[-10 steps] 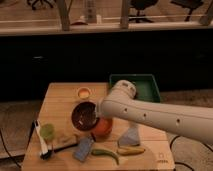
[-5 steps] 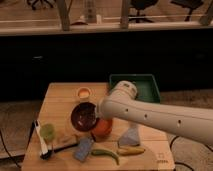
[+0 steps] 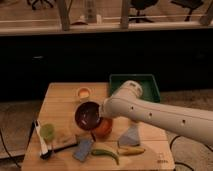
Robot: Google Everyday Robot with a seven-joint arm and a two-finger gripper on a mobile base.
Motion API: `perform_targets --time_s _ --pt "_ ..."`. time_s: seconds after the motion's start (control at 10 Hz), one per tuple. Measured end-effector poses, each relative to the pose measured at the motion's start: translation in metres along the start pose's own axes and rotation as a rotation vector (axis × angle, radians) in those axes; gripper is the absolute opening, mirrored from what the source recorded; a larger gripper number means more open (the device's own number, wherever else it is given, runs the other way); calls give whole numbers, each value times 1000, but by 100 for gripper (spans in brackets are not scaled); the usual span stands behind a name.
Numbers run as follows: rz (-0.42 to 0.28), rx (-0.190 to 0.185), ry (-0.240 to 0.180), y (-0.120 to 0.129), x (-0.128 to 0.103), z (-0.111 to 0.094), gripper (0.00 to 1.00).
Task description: Stack bowls on top of each other
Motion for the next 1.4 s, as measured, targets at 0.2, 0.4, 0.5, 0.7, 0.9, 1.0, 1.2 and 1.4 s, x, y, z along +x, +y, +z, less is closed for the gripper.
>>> perform_targets --time_s 0.2,0.4,0.5,0.7,0.9,1.0,1.2,1.4 --pt "36 4 -11 11 1 5 5" --pt "72 8 -23 22 1 11 5" --pt "91 13 -29 28 2 15 5" --pt "130 22 -39 41 2 20 5" --pt "171 31 -61 53 2 28 7" --pt "191 34 -78 59 2 35 15" --pt "213 38 -111 65 2 47 37" --pt "221 39 -136 67 1 56 56"
